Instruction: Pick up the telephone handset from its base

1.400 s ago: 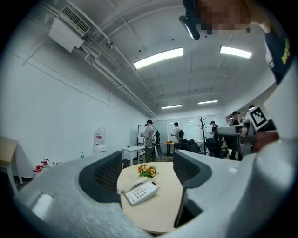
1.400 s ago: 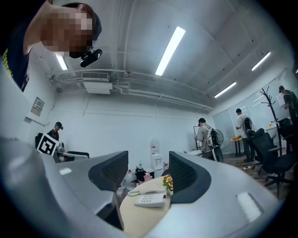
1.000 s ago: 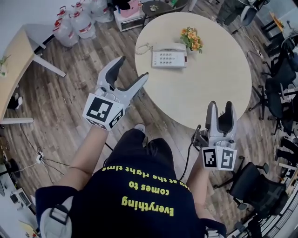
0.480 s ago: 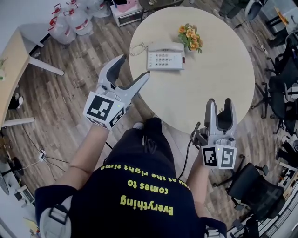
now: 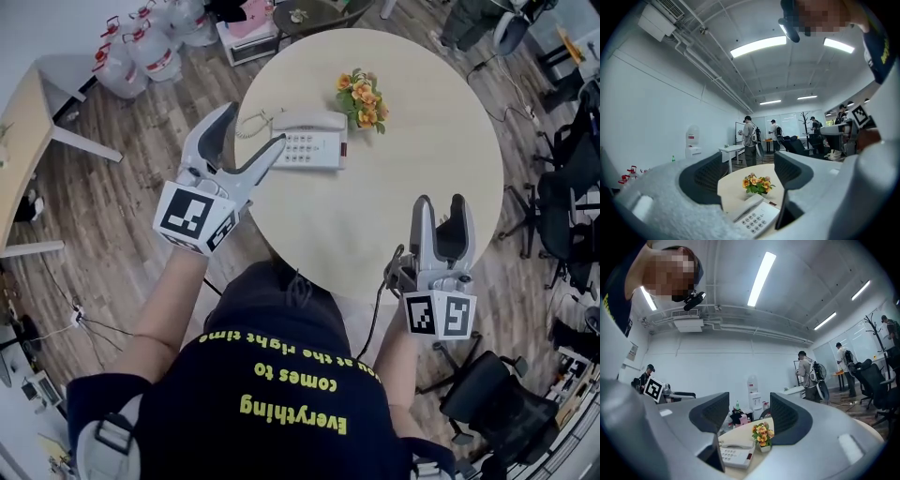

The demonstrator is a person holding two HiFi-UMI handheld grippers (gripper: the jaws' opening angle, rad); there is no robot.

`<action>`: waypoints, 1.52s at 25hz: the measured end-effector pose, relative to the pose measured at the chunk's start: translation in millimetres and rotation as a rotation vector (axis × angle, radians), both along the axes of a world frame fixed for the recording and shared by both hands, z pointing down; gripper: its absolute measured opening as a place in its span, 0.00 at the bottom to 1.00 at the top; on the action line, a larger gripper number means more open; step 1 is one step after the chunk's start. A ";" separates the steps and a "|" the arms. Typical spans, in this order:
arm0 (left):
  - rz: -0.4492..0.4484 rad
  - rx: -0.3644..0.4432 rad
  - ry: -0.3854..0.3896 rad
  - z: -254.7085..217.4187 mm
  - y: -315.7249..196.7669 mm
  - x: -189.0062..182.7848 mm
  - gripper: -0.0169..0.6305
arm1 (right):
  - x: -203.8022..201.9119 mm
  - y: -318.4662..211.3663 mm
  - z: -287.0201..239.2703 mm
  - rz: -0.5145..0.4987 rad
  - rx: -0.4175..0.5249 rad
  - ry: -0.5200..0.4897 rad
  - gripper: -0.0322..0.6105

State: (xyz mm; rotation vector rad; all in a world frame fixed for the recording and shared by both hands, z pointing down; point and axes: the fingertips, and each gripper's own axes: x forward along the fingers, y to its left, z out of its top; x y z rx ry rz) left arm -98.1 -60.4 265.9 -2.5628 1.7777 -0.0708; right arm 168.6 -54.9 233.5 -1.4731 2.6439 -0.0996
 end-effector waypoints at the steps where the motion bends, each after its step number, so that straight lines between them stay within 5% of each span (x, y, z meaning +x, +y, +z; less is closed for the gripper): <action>1: -0.003 -0.004 -0.002 2.1 -4.4 0.7 0.57 | 2.8 -5.1 2.6 -0.001 -0.006 -0.001 0.47; 9: 0.010 -0.062 0.000 24.7 -36.3 2.8 0.57 | 5.2 -31.3 22.4 0.013 -0.064 -0.013 0.47; 22: 0.223 -0.149 -0.003 64.7 -114.0 11.2 0.57 | -8.2 -72.3 45.9 0.149 -0.134 0.000 0.47; 38: 0.378 -0.307 -0.023 146.6 -166.2 32.9 0.57 | -19.5 -100.8 101.0 0.227 -0.271 -0.021 0.46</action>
